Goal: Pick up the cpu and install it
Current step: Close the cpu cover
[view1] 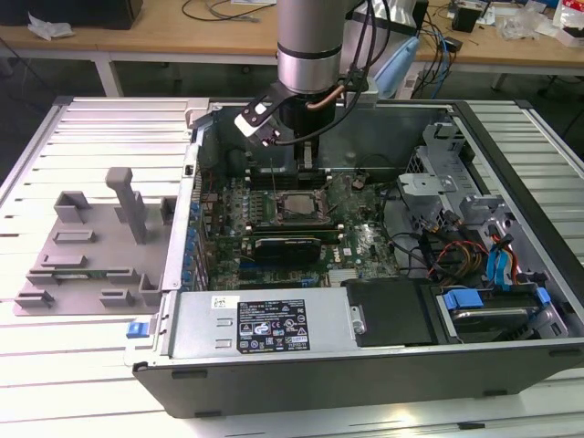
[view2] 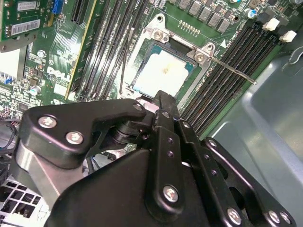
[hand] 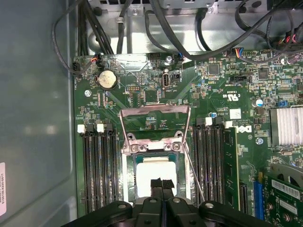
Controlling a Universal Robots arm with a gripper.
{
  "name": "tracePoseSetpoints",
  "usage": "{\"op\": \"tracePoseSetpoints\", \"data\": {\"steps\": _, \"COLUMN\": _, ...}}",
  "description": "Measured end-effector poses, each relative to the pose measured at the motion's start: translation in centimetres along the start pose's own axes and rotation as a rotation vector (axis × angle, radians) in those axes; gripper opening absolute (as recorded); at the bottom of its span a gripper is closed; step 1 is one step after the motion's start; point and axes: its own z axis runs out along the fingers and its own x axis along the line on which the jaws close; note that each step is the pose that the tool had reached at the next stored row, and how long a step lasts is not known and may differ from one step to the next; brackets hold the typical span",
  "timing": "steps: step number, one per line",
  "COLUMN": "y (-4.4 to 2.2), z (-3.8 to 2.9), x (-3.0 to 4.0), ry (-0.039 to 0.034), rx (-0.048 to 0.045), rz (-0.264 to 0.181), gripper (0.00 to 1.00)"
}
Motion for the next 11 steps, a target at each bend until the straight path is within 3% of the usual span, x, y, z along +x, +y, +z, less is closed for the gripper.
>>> {"op": "tracePoseSetpoints", "data": {"steps": 5, "y": 0.01, "z": -0.17, "x": 0.00, "ry": 0.0000, "rx": 0.0000, "rz": 0.000, "gripper": 0.11}}
{"op": "tracePoseSetpoints", "data": {"steps": 11, "y": 0.06, "z": -1.20, "x": -0.01, "ry": 0.0000, "rx": 0.0000, "rz": 0.000, "gripper": 0.11}}
